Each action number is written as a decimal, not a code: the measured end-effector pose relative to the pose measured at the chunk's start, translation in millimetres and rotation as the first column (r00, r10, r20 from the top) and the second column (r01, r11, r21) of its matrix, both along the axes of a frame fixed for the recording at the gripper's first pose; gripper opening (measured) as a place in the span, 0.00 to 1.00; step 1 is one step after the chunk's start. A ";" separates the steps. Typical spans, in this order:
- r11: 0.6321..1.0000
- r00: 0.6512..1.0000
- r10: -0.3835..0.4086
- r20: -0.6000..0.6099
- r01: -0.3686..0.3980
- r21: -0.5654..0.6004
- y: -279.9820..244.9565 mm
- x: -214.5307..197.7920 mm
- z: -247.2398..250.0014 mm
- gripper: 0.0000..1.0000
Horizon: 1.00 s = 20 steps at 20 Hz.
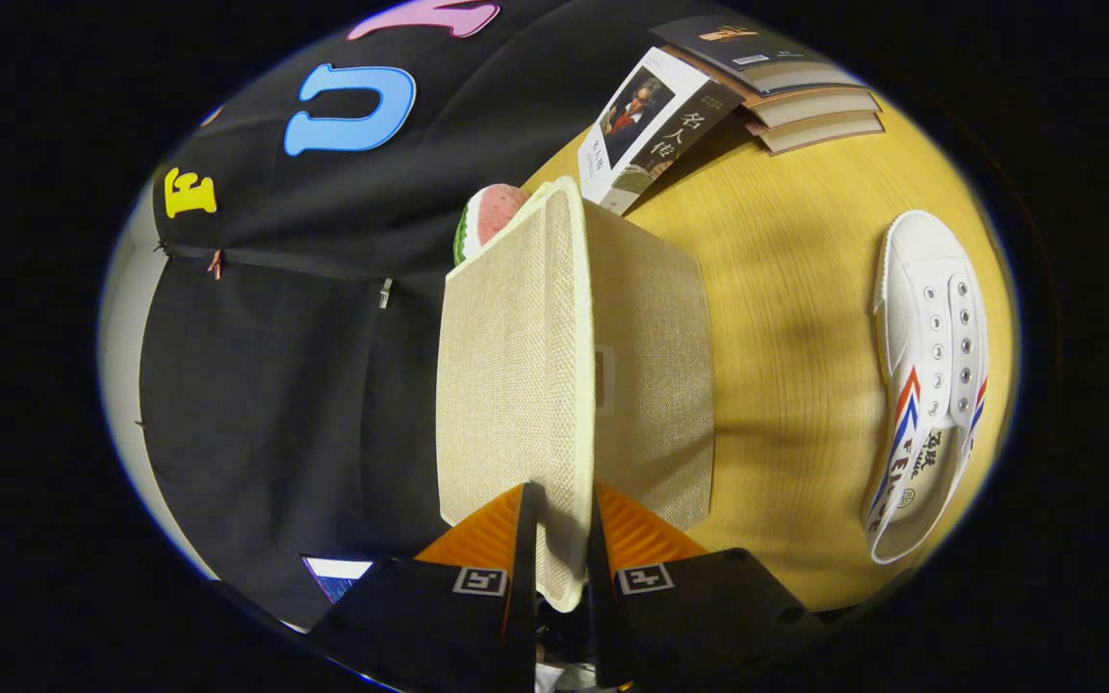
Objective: Open the storage box then place both shoes into the box .Put the left shoe in first, then the right shoe, with the right side of both shoes facing outward in a uniform manner.
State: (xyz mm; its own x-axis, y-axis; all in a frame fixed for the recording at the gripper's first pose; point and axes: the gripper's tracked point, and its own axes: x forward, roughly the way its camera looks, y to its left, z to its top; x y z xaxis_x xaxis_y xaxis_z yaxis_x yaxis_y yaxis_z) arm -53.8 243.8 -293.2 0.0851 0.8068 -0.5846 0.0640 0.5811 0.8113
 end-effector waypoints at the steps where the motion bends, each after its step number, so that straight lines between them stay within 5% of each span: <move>1: 1.000 1.000 0.001 0.004 -0.001 -0.002 -1.0 -0.3 1.0 0.22; 4: 1.000 1.000 0.007 0.018 -0.007 -0.006 -1.8 -0.4 3.8 0.09; 13: 0.999 0.991 0.037 0.126 -0.038 0.009 7.0 14.1 58.1 0.06; 20: 0.990 0.969 0.103 0.226 -0.123 0.073 66.4 16.6 129.9 0.08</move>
